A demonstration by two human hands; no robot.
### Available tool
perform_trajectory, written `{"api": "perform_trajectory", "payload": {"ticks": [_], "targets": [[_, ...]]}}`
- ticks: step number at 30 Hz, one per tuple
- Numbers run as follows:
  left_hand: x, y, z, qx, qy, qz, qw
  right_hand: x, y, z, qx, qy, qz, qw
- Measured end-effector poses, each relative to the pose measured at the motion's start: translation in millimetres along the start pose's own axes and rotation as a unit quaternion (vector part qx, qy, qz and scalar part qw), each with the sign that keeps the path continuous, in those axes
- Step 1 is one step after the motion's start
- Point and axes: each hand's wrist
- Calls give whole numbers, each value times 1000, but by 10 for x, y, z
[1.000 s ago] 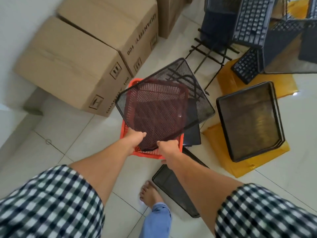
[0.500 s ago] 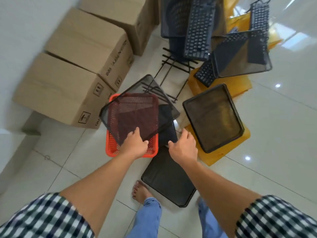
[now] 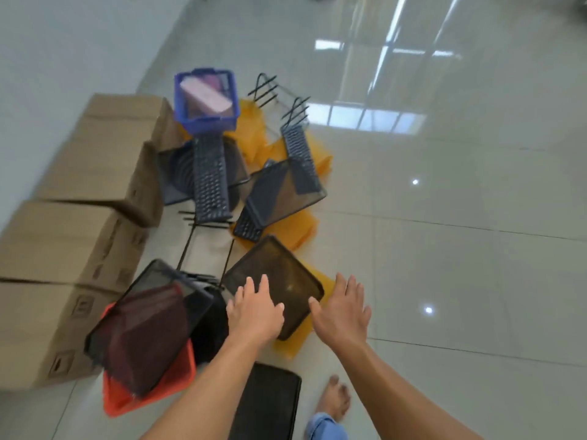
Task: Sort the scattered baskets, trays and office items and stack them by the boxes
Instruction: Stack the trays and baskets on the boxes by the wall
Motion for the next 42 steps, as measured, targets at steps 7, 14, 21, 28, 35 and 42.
{"api": "perform_trajectory", "payload": {"ticks": [7,14,21,28,35,42], "targets": [[1629,501,260,52,-102,-58,992,806,1330,-257,50,-52,-63,995],[3183,698,459,85,-225,-124,963,1588,2243,-490,123,-133,-156,971],[4492,601,541,90,-321,-133,933,2364,2898,-848,186,-203,-212,938],[5866,416,139,63,-387,-173,904,3170,3600,-1626,225,-270,-236,906],[7243,285,-148,32,-451,-218,865,3907,4312,-2245,259,-332,-262,868],[8756,-250,18,16,-523,-248,815,5004,4880,-2687,288,-392,-289,824]]}}
Point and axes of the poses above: each hand's wrist, its own z-axis away from the middle knuckle, its own y-axis out of the back of the hand, x = y × z, and after that the axes turned 2 degrees about x, right-handed
